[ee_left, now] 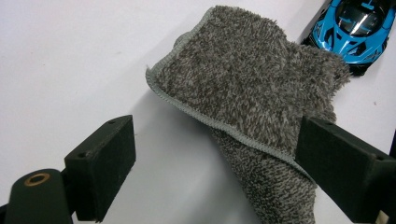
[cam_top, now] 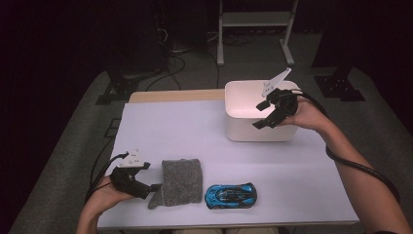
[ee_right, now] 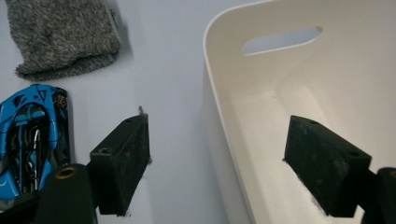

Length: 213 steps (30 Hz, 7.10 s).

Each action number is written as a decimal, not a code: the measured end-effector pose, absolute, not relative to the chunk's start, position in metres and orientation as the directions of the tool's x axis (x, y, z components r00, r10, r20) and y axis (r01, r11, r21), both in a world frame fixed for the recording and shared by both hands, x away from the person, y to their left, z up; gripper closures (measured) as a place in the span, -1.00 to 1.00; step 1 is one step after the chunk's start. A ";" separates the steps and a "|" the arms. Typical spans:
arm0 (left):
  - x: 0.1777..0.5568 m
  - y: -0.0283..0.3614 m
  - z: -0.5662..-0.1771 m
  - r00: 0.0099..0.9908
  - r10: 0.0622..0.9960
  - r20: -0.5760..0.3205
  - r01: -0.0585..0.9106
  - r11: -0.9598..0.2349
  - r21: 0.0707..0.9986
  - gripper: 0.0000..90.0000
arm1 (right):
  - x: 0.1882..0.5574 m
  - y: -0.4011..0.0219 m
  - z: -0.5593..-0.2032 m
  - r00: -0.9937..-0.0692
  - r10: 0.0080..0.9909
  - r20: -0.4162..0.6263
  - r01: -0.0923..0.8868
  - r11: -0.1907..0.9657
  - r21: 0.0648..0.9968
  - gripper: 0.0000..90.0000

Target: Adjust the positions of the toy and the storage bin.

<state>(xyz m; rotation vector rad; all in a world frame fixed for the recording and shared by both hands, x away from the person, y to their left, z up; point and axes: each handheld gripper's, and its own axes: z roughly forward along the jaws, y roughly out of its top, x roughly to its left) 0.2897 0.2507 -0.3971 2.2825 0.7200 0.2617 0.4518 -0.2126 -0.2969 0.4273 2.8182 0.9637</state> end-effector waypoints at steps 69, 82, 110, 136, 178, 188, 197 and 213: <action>0.287 0.248 -0.404 0.832 0.554 -0.035 0.428 -0.600 0.676 -0.78 | 0.396 -0.128 -0.323 -0.999 -0.035 0.008 -0.026 0.853 0.521 0.84; 0.288 0.246 -0.405 0.837 0.545 -0.033 0.425 -0.612 0.667 -0.78 | 0.384 -0.144 -0.304 -0.998 0.061 0.001 0.050 0.820 0.570 0.02; 0.288 0.244 -0.408 0.836 0.548 -0.034 0.429 -0.613 0.664 -0.78 | 0.298 -0.128 -0.373 -0.998 0.025 0.060 0.054 0.832 0.553 -0.59; 0.287 0.246 -0.408 0.835 0.549 -0.043 0.430 -0.602 0.673 -0.78 | 0.301 -0.104 -0.436 -0.997 0.043 0.059 0.064 0.894 0.443 -0.66; 0.286 0.247 -0.408 0.837 0.546 -0.044 0.428 -0.602 0.674 -0.78 | 0.299 -0.111 -0.427 -0.999 0.021 0.031 0.033 0.881 0.472 -0.44; 0.287 0.247 -0.409 0.838 0.544 -0.046 0.428 -0.601 0.675 -0.78 | 0.299 -0.119 -0.390 -0.999 0.022 0.026 0.032 0.861 0.508 -0.44; 0.287 0.249 -0.408 0.838 0.543 -0.046 0.424 -0.597 0.681 -0.78 | 0.298 -0.124 -0.358 -1.000 0.016 0.013 0.020 0.864 0.503 -0.44; 0.288 0.253 -0.410 0.832 0.553 -0.047 0.427 -0.583 0.691 -0.79 | 0.311 -0.130 -0.299 -0.999 0.023 -0.024 0.006 0.850 0.527 -0.44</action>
